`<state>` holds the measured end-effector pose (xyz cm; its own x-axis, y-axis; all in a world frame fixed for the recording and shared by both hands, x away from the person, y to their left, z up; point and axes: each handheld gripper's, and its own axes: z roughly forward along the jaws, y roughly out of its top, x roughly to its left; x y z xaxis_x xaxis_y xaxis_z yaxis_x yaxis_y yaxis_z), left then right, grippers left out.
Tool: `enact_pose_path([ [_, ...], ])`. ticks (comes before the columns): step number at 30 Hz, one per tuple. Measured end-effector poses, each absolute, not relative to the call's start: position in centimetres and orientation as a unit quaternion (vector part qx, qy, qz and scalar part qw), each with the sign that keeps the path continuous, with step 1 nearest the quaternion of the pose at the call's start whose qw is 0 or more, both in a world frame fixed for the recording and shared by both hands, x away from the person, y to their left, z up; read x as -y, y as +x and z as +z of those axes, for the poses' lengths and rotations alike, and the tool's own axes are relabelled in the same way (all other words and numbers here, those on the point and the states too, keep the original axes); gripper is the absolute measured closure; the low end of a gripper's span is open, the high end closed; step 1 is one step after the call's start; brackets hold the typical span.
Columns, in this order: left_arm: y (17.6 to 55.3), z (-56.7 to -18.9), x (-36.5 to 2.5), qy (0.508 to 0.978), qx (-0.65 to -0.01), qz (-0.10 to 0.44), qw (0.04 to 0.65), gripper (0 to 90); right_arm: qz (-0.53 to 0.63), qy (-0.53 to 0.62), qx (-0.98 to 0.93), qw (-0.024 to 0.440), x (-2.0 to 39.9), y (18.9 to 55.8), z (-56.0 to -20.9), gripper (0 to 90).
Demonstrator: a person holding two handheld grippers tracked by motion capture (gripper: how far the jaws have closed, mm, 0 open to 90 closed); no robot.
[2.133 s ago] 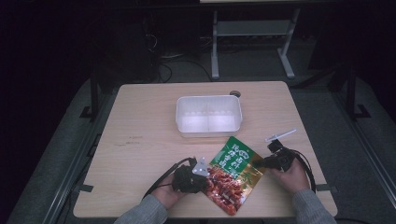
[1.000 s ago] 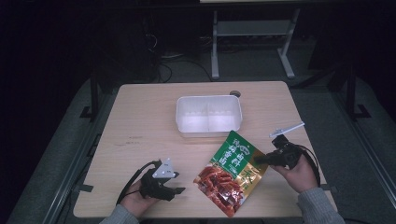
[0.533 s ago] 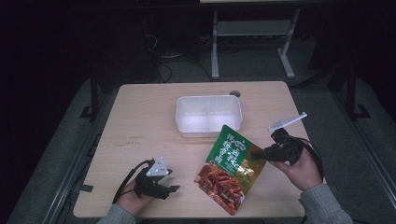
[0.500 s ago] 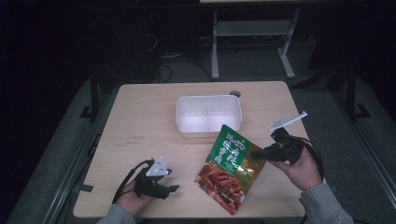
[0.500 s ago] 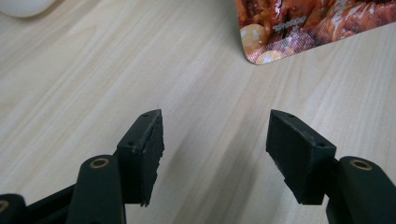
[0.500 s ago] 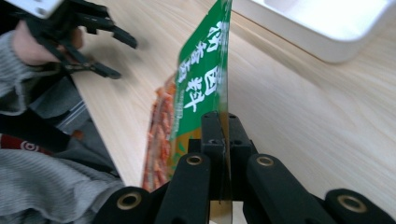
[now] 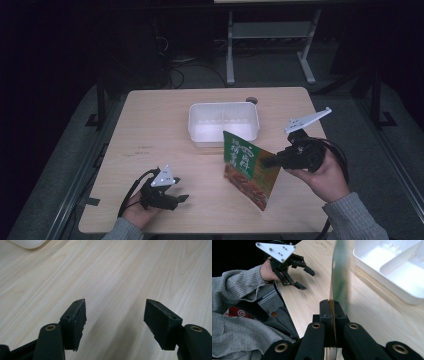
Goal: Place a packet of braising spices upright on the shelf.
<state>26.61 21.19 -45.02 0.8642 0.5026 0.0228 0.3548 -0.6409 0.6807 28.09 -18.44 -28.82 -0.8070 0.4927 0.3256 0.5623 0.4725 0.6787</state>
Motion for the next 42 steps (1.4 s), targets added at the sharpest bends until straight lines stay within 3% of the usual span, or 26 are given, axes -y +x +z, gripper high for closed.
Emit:
enact_pose_path([
  [13, 26.8, -45.1, -21.5, 0.897, -0.247, 0.104, 0.352, 32.5, -0.406, -0.332, 0.852, 0.01, 19.8, 29.7, -25.4, 89.8],
  [23, 27.0, -45.1, -21.9, 0.894, -0.255, 0.105, 0.354, 31.8, -0.395, -0.333, 0.856, -0.026, 18.4, 31.4, -22.7, 89.8],
  [42, 27.1, -45.1, -22.1, 0.89, -0.261, 0.105, 0.36, 31.5, -0.4, -0.354, 0.844, -0.054, 17.0, 35.2, -19.9, 89.8],
])
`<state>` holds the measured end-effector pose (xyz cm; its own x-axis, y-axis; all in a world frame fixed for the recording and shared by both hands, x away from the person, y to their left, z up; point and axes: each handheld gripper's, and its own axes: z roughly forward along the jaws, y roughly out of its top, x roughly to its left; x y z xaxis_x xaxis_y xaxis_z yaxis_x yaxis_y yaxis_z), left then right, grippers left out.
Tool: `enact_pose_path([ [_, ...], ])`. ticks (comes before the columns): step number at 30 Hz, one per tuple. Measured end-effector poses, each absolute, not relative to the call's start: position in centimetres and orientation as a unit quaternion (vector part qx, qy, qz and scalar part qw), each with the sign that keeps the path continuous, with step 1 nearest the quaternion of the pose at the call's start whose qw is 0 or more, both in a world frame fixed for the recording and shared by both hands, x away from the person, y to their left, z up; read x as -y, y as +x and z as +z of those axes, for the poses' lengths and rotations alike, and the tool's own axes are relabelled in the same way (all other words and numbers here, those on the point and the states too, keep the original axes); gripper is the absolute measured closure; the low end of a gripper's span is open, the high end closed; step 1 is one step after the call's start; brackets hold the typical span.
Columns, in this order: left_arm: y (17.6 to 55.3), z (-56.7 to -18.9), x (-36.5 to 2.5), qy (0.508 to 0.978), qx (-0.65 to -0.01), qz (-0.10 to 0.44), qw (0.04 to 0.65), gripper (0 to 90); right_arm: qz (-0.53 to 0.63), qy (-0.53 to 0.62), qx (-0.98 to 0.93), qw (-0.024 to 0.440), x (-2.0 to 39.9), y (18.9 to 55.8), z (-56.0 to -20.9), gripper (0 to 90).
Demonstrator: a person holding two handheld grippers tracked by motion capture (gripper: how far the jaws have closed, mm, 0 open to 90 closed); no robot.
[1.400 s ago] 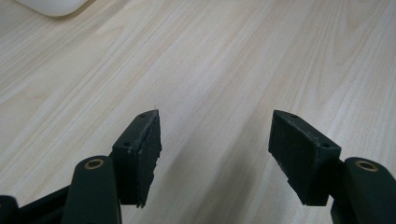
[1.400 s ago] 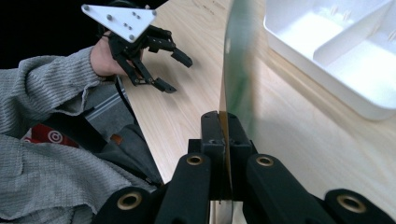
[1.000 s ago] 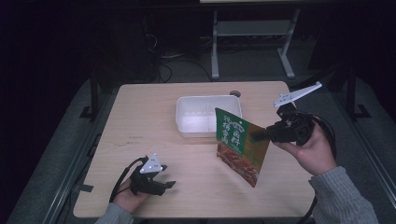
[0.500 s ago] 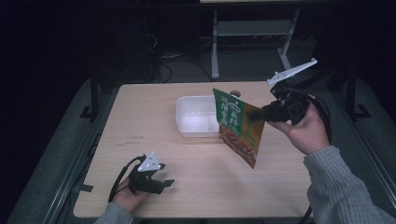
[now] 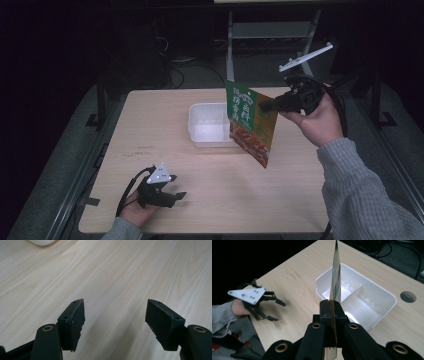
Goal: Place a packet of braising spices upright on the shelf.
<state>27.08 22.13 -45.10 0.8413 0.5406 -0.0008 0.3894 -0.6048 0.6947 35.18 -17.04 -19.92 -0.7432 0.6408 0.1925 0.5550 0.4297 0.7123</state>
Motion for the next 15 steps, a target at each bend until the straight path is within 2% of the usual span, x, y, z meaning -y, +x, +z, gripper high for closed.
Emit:
enact_pose_path([
  [15, 27.1, -45.0, -22.5, 0.885, -0.265, 0.108, 0.367, 31.2, 0.397, 0.389, -0.827, 0.084, 15.4, 39.6, -19.7, 89.8],
])
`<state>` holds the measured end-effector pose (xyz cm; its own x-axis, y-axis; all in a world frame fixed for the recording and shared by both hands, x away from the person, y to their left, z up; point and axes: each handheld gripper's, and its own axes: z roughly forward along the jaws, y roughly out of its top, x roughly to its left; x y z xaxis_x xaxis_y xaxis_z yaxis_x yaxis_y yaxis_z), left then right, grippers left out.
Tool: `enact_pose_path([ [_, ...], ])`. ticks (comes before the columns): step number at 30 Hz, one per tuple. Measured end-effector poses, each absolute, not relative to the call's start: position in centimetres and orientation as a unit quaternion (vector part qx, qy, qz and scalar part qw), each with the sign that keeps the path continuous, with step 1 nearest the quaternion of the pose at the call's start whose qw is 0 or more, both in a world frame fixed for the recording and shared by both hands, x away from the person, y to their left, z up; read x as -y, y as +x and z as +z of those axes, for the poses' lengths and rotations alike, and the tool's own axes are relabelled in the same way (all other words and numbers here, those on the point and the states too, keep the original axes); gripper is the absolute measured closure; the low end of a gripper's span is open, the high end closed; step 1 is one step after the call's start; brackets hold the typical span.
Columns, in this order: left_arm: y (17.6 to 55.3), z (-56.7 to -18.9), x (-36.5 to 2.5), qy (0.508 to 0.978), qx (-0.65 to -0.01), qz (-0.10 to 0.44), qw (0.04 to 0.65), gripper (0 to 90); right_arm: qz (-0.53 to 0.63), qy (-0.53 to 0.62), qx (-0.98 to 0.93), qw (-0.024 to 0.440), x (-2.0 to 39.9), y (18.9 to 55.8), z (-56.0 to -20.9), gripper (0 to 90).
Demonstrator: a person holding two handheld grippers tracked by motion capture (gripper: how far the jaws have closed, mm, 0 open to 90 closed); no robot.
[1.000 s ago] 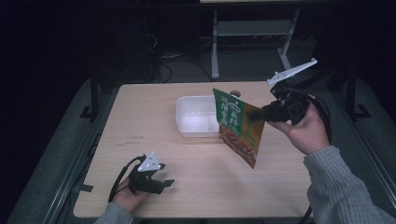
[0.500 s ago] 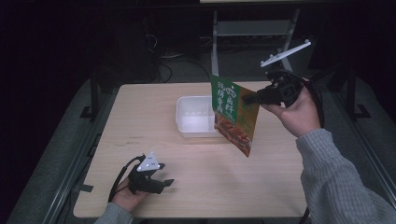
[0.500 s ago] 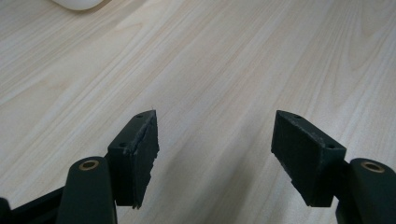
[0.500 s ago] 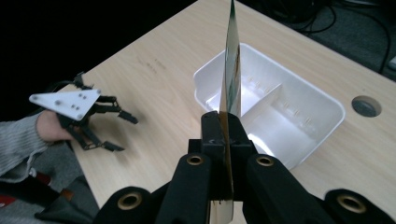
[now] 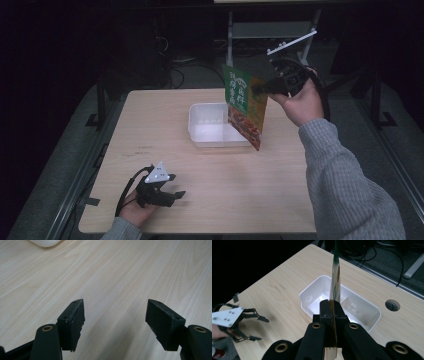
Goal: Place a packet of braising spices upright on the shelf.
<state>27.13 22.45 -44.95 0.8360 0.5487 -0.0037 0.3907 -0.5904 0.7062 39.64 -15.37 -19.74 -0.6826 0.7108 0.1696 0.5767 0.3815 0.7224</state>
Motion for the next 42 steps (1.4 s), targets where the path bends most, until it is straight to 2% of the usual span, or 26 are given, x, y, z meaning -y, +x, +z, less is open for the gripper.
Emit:
enact_pose_path([
  [19, 27.1, -44.8, -22.6, 0.881, -0.268, 0.108, 0.375, 31.1, 0.374, 0.41, -0.822, 0.126, 14.0, 43.3, -20.6, 89.8],
  [42, 27.2, -44.8, -22.8, 0.879, -0.269, 0.108, 0.38, 31.0, 0.347, 0.413, -0.83, 0.141, 11.9, 46.4, -23.2, 89.8],
])
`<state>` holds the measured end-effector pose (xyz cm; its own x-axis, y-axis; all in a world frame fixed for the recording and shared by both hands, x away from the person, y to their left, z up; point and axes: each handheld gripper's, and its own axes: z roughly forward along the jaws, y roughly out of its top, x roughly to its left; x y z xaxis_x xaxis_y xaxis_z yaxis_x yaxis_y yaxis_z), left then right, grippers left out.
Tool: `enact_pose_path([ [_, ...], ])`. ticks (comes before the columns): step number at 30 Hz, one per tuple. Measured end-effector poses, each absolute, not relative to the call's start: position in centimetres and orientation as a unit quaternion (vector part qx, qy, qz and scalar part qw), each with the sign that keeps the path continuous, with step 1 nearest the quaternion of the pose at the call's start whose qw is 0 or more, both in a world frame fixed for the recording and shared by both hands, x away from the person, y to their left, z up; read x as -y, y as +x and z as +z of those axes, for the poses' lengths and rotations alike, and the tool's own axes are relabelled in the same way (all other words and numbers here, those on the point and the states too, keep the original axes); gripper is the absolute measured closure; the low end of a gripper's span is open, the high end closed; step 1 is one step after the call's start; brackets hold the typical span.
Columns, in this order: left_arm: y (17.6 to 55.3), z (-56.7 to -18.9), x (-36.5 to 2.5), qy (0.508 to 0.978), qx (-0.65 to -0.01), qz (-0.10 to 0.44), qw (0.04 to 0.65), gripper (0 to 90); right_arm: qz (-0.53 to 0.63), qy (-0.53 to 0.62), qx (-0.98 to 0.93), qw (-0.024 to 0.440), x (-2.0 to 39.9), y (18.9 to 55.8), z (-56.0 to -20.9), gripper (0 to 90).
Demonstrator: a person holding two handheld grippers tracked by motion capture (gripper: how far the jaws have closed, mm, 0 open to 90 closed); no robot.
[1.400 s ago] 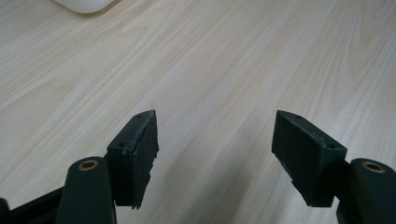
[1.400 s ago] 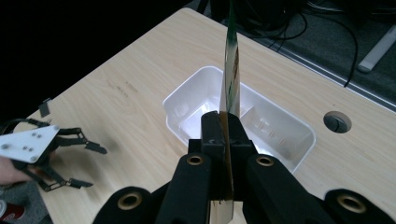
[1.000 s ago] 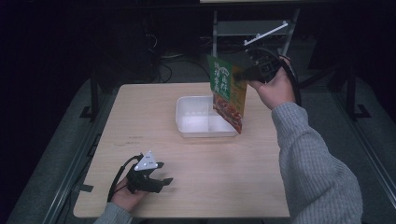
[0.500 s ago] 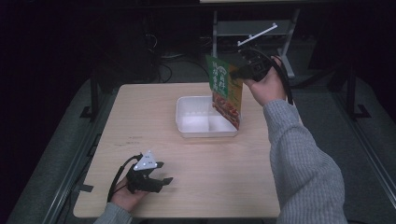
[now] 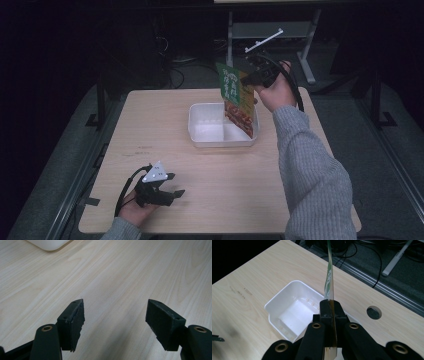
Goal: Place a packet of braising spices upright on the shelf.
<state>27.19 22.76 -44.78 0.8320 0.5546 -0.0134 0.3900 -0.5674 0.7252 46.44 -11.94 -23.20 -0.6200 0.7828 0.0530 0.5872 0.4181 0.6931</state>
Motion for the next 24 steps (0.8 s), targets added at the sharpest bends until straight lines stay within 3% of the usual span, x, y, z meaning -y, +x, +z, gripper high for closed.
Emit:
enact_pose_path([
  [24, 27.2, -44.8, -22.8, 0.874, -0.274, 0.106, 0.387, 30.8, 0.353, 0.425, -0.819, 0.152, 12.2, 47.2, -25.9, 89.7],
])
